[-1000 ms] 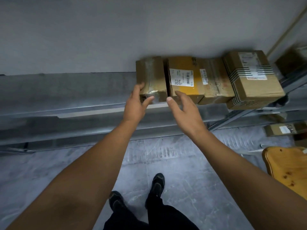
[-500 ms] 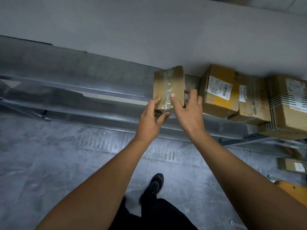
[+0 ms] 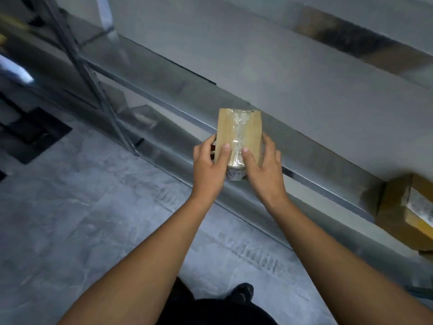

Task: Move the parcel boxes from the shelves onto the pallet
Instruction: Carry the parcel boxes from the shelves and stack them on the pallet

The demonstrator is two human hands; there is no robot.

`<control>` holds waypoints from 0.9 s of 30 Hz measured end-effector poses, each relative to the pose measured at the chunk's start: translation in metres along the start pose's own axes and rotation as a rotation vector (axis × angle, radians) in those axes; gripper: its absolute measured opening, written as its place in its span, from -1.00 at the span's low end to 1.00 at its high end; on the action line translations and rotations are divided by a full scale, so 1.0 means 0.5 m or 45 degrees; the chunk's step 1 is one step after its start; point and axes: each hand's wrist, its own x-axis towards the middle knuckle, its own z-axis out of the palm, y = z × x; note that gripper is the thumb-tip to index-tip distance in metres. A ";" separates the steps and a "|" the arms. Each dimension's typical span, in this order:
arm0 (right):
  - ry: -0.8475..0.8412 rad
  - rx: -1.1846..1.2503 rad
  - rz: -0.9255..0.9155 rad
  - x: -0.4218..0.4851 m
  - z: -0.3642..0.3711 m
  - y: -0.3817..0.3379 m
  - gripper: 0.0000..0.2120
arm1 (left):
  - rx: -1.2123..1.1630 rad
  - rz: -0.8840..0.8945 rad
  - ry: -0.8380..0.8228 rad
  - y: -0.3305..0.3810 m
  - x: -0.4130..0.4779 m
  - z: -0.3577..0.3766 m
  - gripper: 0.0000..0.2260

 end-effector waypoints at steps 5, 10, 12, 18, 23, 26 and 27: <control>-0.160 0.048 -0.172 0.003 0.218 -0.157 -0.38 | -0.096 0.000 0.233 -0.001 0.059 -0.249 -0.65; -0.348 0.083 -0.393 -0.018 0.446 -0.305 -0.44 | -0.101 0.006 0.506 -0.013 0.091 -0.501 -0.63; -0.426 0.089 -0.428 -0.033 0.525 -0.357 -0.41 | -0.086 -0.003 0.613 -0.020 0.098 -0.589 -0.62; -0.665 0.133 -0.575 -0.052 0.739 -0.493 -0.36 | -0.103 -0.037 0.904 -0.049 0.130 -0.811 -0.61; -0.842 0.133 -0.652 -0.044 0.935 -0.590 -0.31 | -0.082 -0.059 1.099 -0.081 0.192 -0.977 -0.60; -0.951 0.146 -0.696 -0.028 1.053 -0.657 -0.33 | -0.036 -0.049 1.195 -0.094 0.248 -1.082 -0.62; -0.994 0.153 -0.694 -0.021 1.088 -0.684 -0.32 | -0.023 -0.061 1.219 -0.093 0.268 -1.117 -0.62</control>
